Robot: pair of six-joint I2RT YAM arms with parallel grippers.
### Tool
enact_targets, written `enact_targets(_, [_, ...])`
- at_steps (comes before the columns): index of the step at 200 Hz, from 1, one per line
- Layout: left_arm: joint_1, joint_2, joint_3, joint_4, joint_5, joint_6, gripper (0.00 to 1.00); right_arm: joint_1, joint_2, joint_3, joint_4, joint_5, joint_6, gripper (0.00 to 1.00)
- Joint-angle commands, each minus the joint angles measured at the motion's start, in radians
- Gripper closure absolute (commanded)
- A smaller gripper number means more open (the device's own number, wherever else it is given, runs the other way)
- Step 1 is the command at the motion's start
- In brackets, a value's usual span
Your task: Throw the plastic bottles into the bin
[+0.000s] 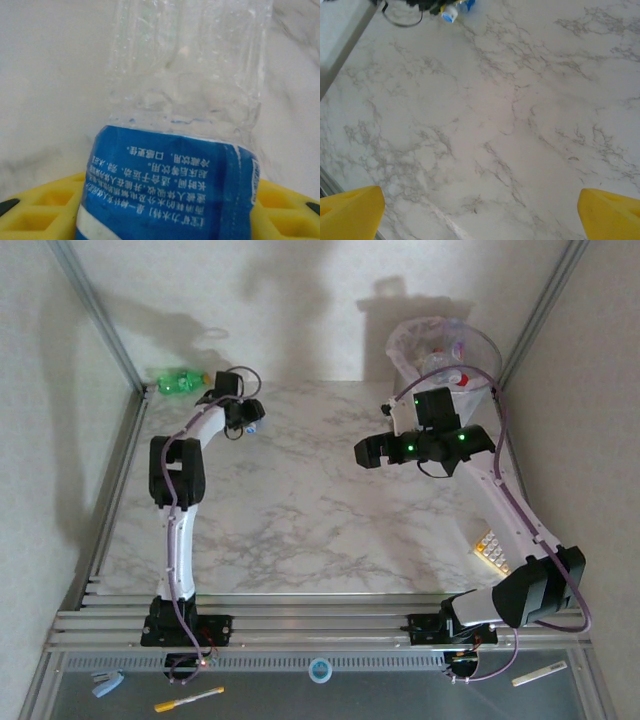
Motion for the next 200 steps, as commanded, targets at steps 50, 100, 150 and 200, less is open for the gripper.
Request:
enact_targets(50, [-0.272,-0.643,-0.607,0.449,0.182,0.329,0.49,-0.033,-0.031,0.016,0.192,-0.148,0.283,0.01])
enact_targets(100, [-0.459,-0.808,-0.743,0.539,0.212,0.319,0.51,-0.048,-0.088,-0.026,0.263,-0.170,0.382,0.01])
enact_targets(150, [-0.573,-0.856,-0.757,0.560,0.223,0.290,0.51,-0.068,-0.141,-0.124,0.386,-0.227,0.486,0.01])
enact_targets(200, [-0.612,-0.861,-0.760,0.623,0.236,0.259,0.50,-0.067,-0.119,-0.169,0.437,-0.251,0.541,0.05])
